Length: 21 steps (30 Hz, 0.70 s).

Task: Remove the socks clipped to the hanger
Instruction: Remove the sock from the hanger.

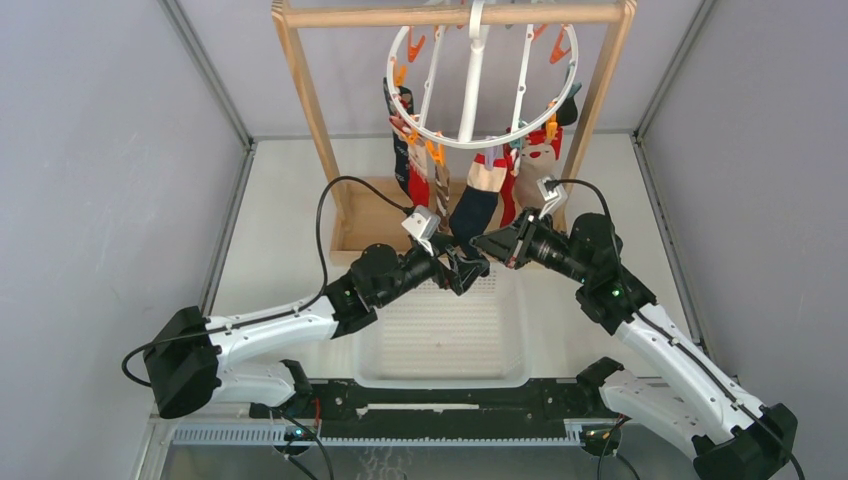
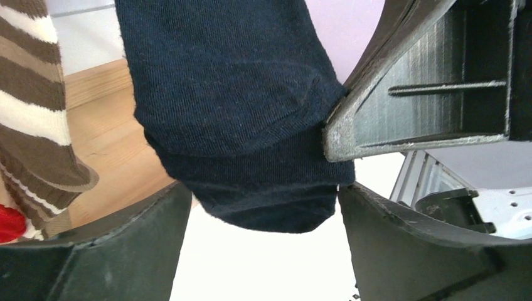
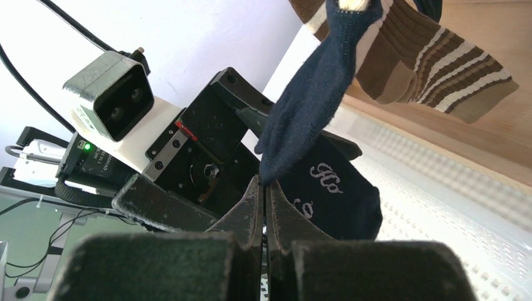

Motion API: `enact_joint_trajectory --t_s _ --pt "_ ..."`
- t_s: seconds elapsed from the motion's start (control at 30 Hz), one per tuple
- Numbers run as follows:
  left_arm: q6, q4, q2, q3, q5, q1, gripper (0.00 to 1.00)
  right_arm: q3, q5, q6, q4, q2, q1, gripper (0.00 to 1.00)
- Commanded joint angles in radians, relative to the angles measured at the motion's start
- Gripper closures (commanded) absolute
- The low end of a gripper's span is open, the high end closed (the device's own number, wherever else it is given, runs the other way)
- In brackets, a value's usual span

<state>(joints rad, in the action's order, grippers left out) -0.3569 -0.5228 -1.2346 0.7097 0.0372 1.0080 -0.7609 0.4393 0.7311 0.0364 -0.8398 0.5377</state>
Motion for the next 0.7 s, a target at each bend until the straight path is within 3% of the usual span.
enact_joint_trajectory --t_s 0.0,0.17,0.4,0.67 --pt "0.022 -0.069 0.002 0.019 -0.015 0.004 0.15 -0.043 0.003 -0.001 -0.005 0.004 0.01 1.0" --pt "0.023 -0.068 0.013 0.01 -0.004 0.004 0.23 -0.043 -0.002 -0.002 -0.001 0.001 0.015 1.0" --pt "0.024 -0.038 0.009 0.024 -0.014 0.004 0.45 -0.043 -0.007 -0.001 -0.008 0.0 0.018 1.0" --pt "0.028 0.008 -0.005 0.055 -0.057 0.004 0.55 -0.043 -0.009 -0.002 -0.005 -0.001 0.018 1.0"
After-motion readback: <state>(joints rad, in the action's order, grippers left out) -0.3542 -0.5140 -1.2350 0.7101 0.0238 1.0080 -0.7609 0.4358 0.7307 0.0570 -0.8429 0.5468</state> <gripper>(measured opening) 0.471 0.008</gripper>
